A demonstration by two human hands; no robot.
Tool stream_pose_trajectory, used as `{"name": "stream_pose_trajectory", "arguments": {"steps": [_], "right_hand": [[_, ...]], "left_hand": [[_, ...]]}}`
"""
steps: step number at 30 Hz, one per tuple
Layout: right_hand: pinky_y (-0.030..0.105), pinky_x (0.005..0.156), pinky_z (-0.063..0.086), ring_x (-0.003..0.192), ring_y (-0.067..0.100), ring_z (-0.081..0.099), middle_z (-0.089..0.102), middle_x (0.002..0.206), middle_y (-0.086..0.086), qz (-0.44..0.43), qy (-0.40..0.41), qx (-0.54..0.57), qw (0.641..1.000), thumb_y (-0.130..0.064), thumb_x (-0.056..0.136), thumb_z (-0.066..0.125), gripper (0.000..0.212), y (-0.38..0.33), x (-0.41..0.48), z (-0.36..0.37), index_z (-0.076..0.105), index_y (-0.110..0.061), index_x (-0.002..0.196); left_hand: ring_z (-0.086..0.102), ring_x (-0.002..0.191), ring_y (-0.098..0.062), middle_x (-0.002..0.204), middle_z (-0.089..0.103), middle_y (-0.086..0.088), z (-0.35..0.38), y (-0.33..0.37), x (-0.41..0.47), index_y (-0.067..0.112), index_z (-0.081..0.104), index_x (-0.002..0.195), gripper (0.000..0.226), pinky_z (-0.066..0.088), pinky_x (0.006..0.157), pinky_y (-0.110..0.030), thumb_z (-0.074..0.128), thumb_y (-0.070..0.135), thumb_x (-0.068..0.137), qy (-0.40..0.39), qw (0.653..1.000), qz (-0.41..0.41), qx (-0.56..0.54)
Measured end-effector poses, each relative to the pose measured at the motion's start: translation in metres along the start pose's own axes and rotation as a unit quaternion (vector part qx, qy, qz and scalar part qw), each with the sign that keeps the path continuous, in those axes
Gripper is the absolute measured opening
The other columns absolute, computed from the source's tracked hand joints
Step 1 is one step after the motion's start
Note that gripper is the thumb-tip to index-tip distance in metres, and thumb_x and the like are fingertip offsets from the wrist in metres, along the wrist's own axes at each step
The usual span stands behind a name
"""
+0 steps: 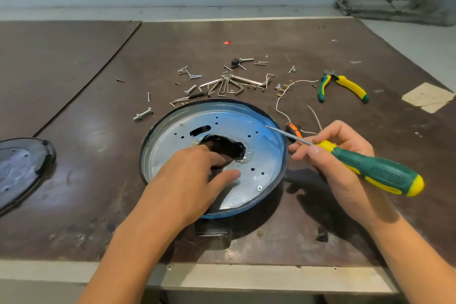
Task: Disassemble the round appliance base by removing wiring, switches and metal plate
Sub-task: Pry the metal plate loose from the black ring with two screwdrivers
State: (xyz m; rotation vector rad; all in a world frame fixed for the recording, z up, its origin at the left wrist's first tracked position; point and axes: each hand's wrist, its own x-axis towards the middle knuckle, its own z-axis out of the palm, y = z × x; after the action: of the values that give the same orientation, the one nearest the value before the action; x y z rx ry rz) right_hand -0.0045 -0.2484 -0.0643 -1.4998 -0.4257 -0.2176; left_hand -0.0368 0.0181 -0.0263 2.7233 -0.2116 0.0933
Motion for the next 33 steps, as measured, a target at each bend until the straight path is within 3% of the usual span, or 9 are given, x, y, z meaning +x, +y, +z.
{"name": "stream_pose_trajectory", "arguments": {"steps": [5, 8, 12, 14, 17, 23, 29, 33], "right_hand": [[0.024, 0.08, 0.058, 0.086, 0.018, 0.076, 0.079, 0.091, 0.007, 0.013, 0.028, -0.065, 0.997, -0.013, 0.091, 0.078, 0.012, 0.0, 0.0, -0.006, 0.067, -0.013, 0.096], [0.028, 0.08, 0.058, 0.084, 0.023, 0.075, 0.078, 0.092, 0.009, -0.012, 0.05, -0.054, 0.997, -0.012, 0.088, 0.079, 0.014, -0.002, -0.002, 0.0, 0.068, -0.012, 0.098], [0.051, 0.078, 0.055, 0.079, 0.049, 0.066, 0.072, 0.086, 0.02, -0.05, 0.111, -0.06, 0.991, -0.025, 0.089, 0.079, 0.015, 0.0, -0.004, -0.001, 0.069, -0.016, 0.094], [0.053, 0.074, 0.054, 0.076, 0.048, 0.063, 0.07, 0.085, 0.021, -0.042, 0.109, -0.106, 0.988, -0.02, 0.09, 0.079, 0.012, 0.005, -0.001, -0.007, 0.069, -0.014, 0.094], [0.049, 0.074, 0.054, 0.075, 0.042, 0.065, 0.071, 0.086, 0.015, -0.037, 0.093, -0.135, 0.986, -0.012, 0.089, 0.078, 0.01, 0.011, 0.0, -0.006, 0.071, -0.015, 0.096], [0.016, 0.082, 0.054, 0.089, 0.013, 0.074, 0.077, 0.097, -0.009, -0.053, 0.013, -0.184, 0.981, -0.022, 0.09, 0.074, 0.012, 0.013, -0.001, 0.0, 0.071, -0.019, 0.101], [0.024, 0.084, 0.057, 0.093, 0.018, 0.074, 0.077, 0.104, -0.009, -0.062, 0.007, -0.203, 0.977, -0.021, 0.091, 0.075, 0.015, 0.011, 0.003, -0.008, 0.072, -0.024, 0.105], [0.019, 0.086, 0.054, 0.098, 0.015, 0.073, 0.077, 0.106, -0.011, -0.049, 0.007, -0.22, 0.974, -0.023, 0.091, 0.076, 0.015, 0.014, 0.006, -0.012, 0.072, -0.023, 0.106]], "left_hand": [[0.053, 0.095, -0.01, 0.099, 0.053, 0.018, 0.002, 0.0, 0.0, 0.038, 0.072, 0.115, 0.043, 0.048, 0.079, -0.031, 0.055, 0.065, 0.087, 0.015, 1.0, -0.013, 0.019], [0.046, 0.094, -0.01, 0.092, 0.043, 0.02, 0.002, 0.0, -0.001, 0.039, 0.073, 0.111, 0.036, 0.042, 0.075, -0.028, 0.058, 0.061, 0.088, 0.037, 0.999, -0.023, 0.033], [0.046, 0.091, -0.011, 0.087, 0.043, 0.019, 0.002, 0.0, -0.001, 0.039, 0.074, 0.105, 0.034, 0.04, 0.071, -0.029, 0.06, 0.063, 0.086, 0.052, 0.997, -0.039, 0.037], [0.046, 0.087, -0.011, 0.084, 0.043, 0.018, 0.002, 0.0, 0.001, 0.038, 0.076, 0.101, 0.031, 0.037, 0.067, -0.028, 0.064, 0.062, 0.084, 0.063, 0.997, -0.045, 0.029], [0.046, 0.082, -0.01, 0.079, 0.046, 0.017, 0.0, 0.0, 0.003, 0.038, 0.078, 0.096, 0.028, 0.033, 0.06, -0.026, 0.068, 0.06, 0.082, 0.074, 0.996, -0.045, 0.029], [0.047, 0.08, -0.008, 0.078, 0.048, 0.017, 0.0, -0.001, 0.004, 0.038, 0.078, 0.089, 0.023, 0.034, 0.059, -0.025, 0.07, 0.058, 0.082, 0.081, 0.996, -0.04, 0.016], [0.048, 0.084, -0.008, 0.082, 0.051, 0.018, -0.005, -0.002, 0.002, 0.036, 0.077, 0.099, 0.013, 0.038, 0.069, -0.026, 0.065, 0.036, 0.093, 0.083, 0.996, -0.02, 0.004], [0.051, 0.098, -0.013, 0.099, 0.057, 0.014, -0.005, -0.002, 0.002, 0.036, 0.075, 0.107, 0.033, 0.049, 0.078, -0.033, 0.06, 0.01, 0.094, 0.053, 0.998, -0.037, -0.003]]}}
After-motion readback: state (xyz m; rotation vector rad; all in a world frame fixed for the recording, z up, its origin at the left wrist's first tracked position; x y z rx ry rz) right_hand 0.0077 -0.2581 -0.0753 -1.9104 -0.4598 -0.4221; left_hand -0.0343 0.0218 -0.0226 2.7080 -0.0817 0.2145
